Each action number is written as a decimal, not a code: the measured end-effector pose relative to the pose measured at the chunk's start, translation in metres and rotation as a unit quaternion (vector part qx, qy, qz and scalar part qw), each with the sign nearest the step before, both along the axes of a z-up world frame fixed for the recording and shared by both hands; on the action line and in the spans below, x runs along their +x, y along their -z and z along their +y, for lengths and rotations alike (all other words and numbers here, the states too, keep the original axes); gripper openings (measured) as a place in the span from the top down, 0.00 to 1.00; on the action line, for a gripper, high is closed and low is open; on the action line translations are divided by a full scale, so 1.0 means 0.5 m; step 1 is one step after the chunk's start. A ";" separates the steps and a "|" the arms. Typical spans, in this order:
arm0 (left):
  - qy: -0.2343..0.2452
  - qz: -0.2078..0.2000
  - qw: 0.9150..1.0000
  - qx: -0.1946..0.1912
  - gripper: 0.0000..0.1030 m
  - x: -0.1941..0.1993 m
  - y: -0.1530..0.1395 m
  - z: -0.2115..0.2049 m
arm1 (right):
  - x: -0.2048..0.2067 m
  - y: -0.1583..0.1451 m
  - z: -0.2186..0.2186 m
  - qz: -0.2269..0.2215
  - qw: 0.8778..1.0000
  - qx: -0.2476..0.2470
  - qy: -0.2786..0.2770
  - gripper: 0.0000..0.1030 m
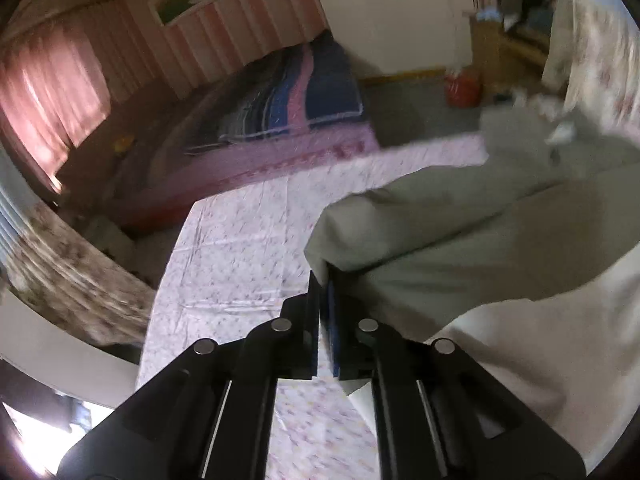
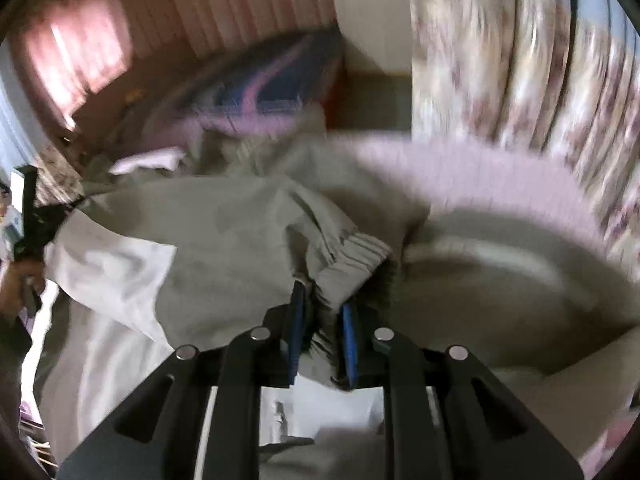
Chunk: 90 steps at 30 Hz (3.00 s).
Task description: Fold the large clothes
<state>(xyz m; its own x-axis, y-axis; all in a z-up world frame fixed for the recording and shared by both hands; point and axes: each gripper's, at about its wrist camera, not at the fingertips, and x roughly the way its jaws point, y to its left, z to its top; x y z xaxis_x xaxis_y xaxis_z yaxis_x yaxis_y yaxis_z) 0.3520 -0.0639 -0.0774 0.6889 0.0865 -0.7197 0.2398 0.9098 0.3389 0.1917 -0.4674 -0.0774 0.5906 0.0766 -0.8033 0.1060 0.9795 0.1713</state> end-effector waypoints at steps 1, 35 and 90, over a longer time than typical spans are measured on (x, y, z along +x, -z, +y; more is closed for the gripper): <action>-0.003 0.002 1.000 0.013 0.92 0.005 0.021 0.001 | 0.002 0.033 0.009 0.013 1.000 -0.011 0.001 0.78; 0.022 -0.067 0.984 -0.163 0.04 -0.545 -0.014 -0.040 | -0.416 -0.049 -0.020 -0.138 0.981 -0.112 0.083 0.20; 0.119 0.002 0.968 -0.221 0.03 -0.553 -0.001 -0.528 | -0.487 -0.052 -0.204 -0.153 0.971 -0.120 0.141 0.12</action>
